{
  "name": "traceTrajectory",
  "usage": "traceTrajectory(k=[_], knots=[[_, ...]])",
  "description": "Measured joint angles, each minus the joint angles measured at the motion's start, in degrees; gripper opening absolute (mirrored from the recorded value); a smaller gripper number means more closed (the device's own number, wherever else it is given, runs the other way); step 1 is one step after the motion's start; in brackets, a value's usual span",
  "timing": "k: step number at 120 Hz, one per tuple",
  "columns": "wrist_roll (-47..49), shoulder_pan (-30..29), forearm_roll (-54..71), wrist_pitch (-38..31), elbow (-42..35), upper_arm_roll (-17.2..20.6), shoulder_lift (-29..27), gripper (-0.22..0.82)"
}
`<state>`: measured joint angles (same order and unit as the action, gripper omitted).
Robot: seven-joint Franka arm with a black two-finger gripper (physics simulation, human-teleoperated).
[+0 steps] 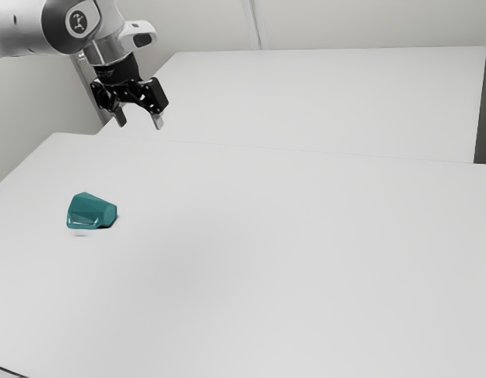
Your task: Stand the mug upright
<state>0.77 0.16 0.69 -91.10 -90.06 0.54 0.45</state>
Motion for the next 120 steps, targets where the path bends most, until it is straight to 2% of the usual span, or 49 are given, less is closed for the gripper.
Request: traceTrajectory(k=[52, 76, 99, 120], knots=[[0.2, 0.4, 1.8, -1.5, -1.4, 1.0, -0.9, 0.6], [0.4, -0.2, 2.2, -7.0, -11.6, 1.6, -4.8, 0.6], [-0.2, -7.1, -1.8, -10.0, -16.7, 1.6, -4.1, 0.6], [-7.2, -15.0, -6.7, -13.1, -18.8, 1.6, -1.6, 0.6]])
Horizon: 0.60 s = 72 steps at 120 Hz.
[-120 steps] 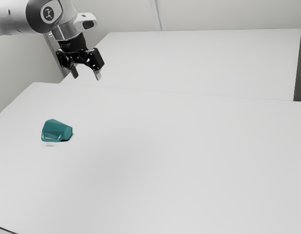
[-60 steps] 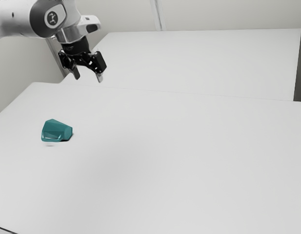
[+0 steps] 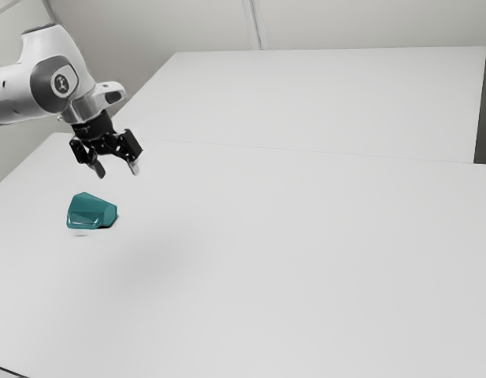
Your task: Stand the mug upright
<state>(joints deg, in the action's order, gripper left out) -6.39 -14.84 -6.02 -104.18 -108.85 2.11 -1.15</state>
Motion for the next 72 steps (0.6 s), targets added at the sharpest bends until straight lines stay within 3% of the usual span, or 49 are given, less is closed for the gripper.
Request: traceTrajectory(k=[53, 72], knots=[[-30.7, -16.0, -11.9, -5.7, 4.3, -0.3, 10.6, 0.6], [-39.7, -20.2, -16.6, -4.6, 11.1, -0.6, 17.3, 0.6]])
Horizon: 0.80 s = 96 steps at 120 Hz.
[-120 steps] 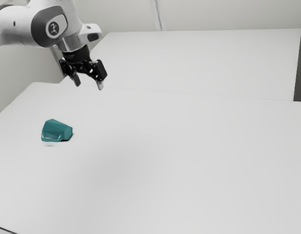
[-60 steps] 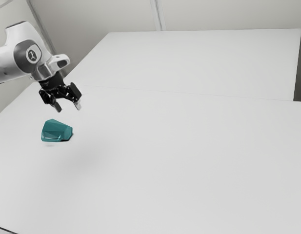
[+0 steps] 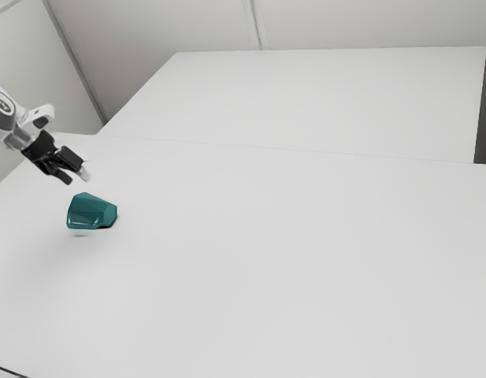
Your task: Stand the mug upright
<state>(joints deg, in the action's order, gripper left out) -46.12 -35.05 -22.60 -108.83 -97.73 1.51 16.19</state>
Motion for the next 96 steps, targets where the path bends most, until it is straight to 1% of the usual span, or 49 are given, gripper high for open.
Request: traceTrajectory(k=[15, 25, 35, 62, 81, 96], knots=[[-5.7, -2.5, -2.0, 1.7, 5.6, 0.0, 6.0, 0.6], [-8.8, -4.2, -2.6, 2.8, 8.0, 0.0, 8.7, 0.6], [-11.6, -5.9, -3.7, 4.3, 12.6, 0.0, 13.0, 0.6], [-17.2, -7.6, -4.9, 6.3, 20.0, -0.7, 20.0, 0.6], [-20.0, -8.0, -6.2, 7.0, 22.9, -0.8, 23.0, 0.6], [-21.5, -8.1, -7.2, 8.5, 23.3, -0.8, 23.6, 0.6]])
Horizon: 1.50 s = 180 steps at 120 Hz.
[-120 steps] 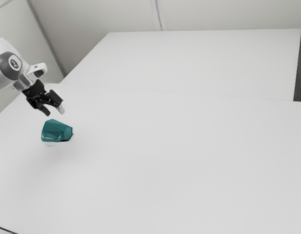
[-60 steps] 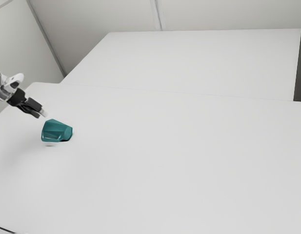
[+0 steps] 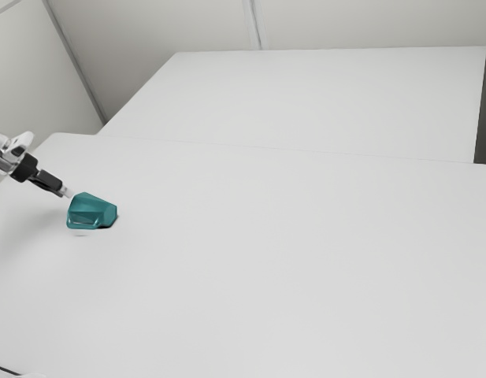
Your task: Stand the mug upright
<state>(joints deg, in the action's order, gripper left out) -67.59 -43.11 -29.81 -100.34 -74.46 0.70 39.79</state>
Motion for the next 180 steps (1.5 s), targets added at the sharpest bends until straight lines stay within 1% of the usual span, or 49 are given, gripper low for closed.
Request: traceTrajectory(k=[61, 96, 120, 135, 145, 160, 180], knots=[[0.7, -0.5, -3.7, 6.1, -1.1, 0.0, 0.4, 0.6], [1.7, -0.8, -5.7, 9.3, -2.0, 0.6, 1.2, 0.52], [2.1, -0.6, -6.6, 10.1, -2.0, 0.7, 1.3, 0.35], [2.2, -0.6, -7.0, 10.5, -2.0, 0.7, 1.3, 0.21], [2.3, -0.7, -7.1, 10.8, -2.0, 0.7, 1.3, 0.14], [2.5, -0.8, -7.2, 11.3, -1.9, 0.7, 1.2, 0.08], [2.6, -0.8, -7.2, 12.6, -1.9, 0.7, 0.8, 0.03]])
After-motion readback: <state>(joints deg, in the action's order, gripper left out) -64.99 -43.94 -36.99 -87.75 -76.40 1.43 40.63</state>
